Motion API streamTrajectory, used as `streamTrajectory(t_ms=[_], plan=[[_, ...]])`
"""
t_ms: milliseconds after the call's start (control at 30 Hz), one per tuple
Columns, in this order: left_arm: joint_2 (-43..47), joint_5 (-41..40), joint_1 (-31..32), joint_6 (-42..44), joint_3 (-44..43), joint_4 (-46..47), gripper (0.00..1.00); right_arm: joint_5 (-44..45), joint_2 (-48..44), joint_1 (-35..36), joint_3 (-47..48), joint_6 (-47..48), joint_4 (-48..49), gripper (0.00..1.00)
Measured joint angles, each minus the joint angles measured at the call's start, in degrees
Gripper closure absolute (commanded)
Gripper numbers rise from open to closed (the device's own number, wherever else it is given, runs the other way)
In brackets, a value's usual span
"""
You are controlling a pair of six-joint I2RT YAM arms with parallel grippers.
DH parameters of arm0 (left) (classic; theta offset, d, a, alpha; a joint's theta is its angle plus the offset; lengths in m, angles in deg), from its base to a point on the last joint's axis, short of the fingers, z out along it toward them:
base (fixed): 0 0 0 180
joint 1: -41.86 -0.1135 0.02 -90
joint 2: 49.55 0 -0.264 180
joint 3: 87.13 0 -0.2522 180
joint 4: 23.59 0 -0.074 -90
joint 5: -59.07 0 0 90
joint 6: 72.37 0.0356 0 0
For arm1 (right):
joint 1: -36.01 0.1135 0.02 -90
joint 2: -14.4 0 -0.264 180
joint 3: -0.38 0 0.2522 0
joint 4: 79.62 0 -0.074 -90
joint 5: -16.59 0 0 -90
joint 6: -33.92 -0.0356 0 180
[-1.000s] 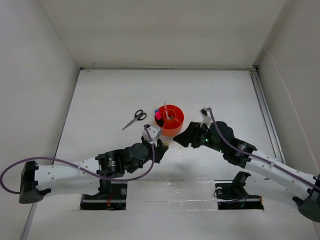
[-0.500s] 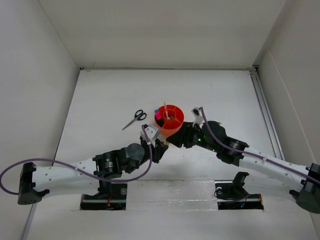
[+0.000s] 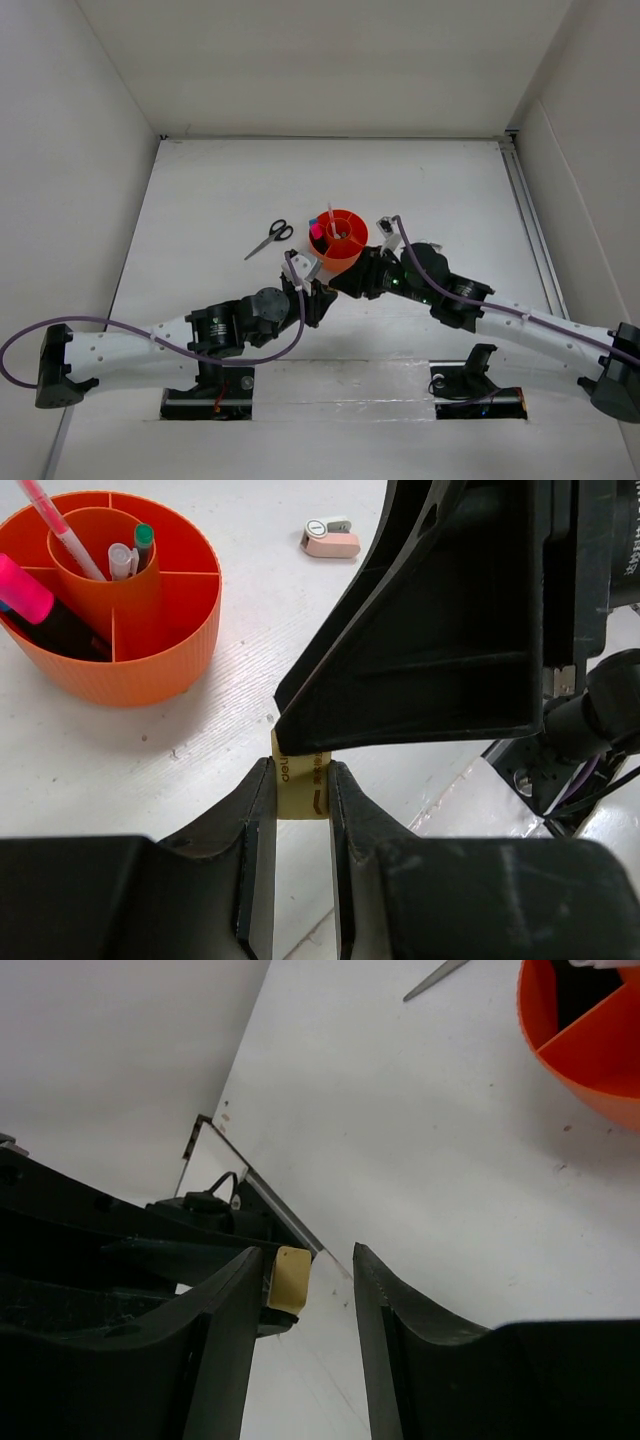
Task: Sort the stationery into containers
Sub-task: Pick up the stationery from the center of the board.
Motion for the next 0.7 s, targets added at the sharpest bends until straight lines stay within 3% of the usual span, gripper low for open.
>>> streamTrajectory(t_ms=[267,400,533,700], plan=[[-0.35,0.02,0.00,0.22,0.00,0.00,1.00,-1.25,-0.15,1.79,-0.13,-0.13,1.11,0.63],[-0.39,0.00,0.26,0.26,0.00,0.44,1.00,-1.16,-1.05,1.81,-0.57,-0.11,1.01,0.74],[0.02,-0.17,0.28,0.26,0.00,0.57,1.00,-1.05,-1.05,1.81,-0.57,-0.13,1.05,0.76],[1.22,-0.22,0.44,0.26,0.07,-0.17,1.00,-0.90,-0.90,2.43,-0.57,-0.28,1.79,0.92]])
